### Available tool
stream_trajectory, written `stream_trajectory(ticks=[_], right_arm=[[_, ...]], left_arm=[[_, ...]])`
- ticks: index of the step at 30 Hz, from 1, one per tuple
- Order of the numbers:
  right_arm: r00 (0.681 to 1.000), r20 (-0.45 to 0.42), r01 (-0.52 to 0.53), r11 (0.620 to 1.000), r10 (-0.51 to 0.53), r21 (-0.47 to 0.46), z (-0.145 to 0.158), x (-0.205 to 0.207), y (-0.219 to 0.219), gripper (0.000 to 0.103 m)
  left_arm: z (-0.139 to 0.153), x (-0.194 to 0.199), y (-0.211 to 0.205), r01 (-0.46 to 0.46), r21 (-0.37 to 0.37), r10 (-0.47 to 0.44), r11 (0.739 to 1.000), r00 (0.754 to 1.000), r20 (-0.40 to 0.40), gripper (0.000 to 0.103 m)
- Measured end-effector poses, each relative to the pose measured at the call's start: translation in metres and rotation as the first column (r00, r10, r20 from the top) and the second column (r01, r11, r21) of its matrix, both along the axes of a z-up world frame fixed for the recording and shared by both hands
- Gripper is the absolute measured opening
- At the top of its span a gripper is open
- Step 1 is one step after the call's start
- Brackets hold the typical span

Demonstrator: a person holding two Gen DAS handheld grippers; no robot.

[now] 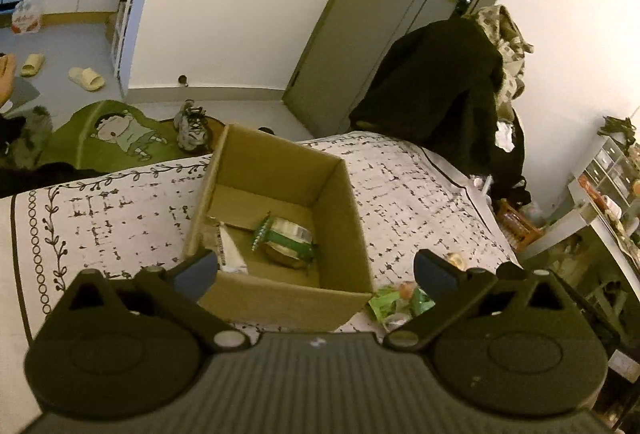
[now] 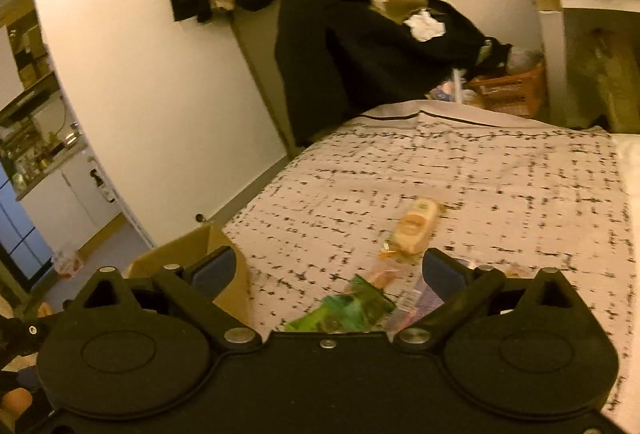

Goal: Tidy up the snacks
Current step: 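Withdraw both grippers from the box back toward the snack pile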

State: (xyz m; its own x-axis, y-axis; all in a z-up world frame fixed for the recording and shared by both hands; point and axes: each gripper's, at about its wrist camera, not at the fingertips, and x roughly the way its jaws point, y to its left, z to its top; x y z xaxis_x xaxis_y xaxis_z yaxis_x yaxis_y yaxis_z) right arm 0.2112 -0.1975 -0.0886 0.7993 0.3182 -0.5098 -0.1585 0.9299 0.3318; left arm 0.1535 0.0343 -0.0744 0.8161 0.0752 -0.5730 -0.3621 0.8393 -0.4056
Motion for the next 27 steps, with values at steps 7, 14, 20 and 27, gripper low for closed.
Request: stream_trajectory(ticks=[7, 14, 20, 27], right_arm=[[1.0, -0.002, 0.017, 1.0, -0.017, -0.013, 0.001, -0.01, -0.01, 0.1], [0.999, -0.033, 0.01, 0.999, -0.011, -0.051, 0.0, -0.013, -0.016, 0.1], [0.994, -0.092, 0.047, 0.996, -0.054, -0.079, -0.007, -0.014, -0.027, 0.1], [0.966, -0.206, 0.143, 0.987, -0.156, -0.077, -0.023, -0.009, -0.049, 0.097]], left_arm=[[-0.004, -0.002, -0.013, 0.037, 0.013, -0.037, 0.999, 0.999, -0.033, 0.103], [-0.008, 0.0, -0.023, 0.029, 0.064, -0.024, 0.998, 0.997, -0.074, 0.103], [-0.015, 0.002, -0.03, 0.033, 0.062, -0.026, 0.997, 0.993, -0.114, 0.103], [-0.025, 0.007, -0.055, 0.084, 0.089, -0.074, 0.992, 0.991, -0.113, 0.103]])
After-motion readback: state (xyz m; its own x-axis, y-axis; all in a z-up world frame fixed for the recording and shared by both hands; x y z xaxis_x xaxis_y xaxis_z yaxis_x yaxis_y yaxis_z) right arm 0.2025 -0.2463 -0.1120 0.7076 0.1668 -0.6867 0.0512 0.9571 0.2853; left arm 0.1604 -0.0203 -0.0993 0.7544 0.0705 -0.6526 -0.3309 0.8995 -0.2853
